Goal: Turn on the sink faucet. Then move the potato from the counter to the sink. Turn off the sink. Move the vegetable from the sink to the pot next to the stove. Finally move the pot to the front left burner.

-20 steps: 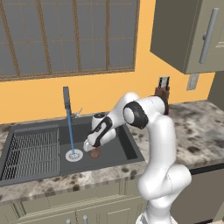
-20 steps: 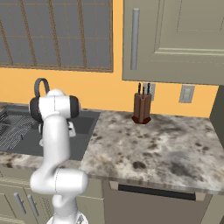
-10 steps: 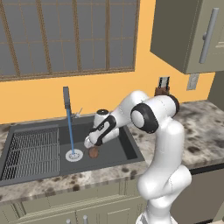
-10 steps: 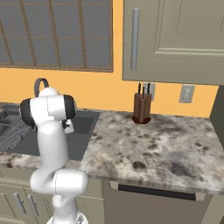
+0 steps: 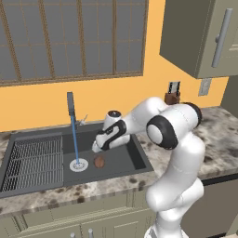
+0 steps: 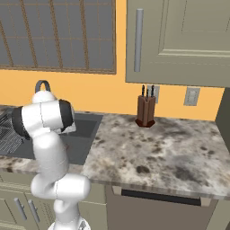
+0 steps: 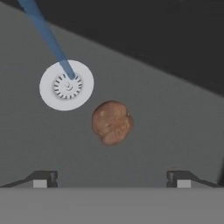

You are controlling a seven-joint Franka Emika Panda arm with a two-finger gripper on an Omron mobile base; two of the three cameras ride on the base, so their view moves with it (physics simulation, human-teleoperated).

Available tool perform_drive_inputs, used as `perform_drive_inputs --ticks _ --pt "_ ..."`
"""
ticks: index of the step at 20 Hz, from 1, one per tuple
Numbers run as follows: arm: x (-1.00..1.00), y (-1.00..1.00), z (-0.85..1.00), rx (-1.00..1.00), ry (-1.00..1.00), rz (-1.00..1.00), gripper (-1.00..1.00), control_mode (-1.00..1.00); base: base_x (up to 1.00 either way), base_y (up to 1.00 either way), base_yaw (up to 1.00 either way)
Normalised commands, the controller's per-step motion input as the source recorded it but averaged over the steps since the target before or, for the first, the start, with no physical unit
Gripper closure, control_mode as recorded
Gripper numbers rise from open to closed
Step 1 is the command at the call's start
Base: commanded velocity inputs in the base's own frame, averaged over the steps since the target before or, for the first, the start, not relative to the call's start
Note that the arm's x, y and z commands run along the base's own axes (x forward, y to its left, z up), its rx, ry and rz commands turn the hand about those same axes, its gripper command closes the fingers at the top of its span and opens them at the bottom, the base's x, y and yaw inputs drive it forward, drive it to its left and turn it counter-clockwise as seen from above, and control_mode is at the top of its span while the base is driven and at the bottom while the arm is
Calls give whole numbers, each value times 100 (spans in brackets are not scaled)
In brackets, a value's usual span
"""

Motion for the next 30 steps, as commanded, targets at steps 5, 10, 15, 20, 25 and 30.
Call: perform_drive_inputs --ticks 5,10,15,20,25,30 --pt "-27 -9 79 0 -7 5 -100 -100 0 0 0" --pt "-27 -14 73 0 -6 6 -100 -100 0 0 0" --pt "-22 -14 50 1 -3 6 -100 -100 0 0 0" --pt "-1 0 -4 6 -5 12 -100 -100 0 0 0" --pt "0 0 10 4 -5 16 -100 -100 0 0 0" --pt "0 0 1 0 -1 14 -100 -100 0 0 0"
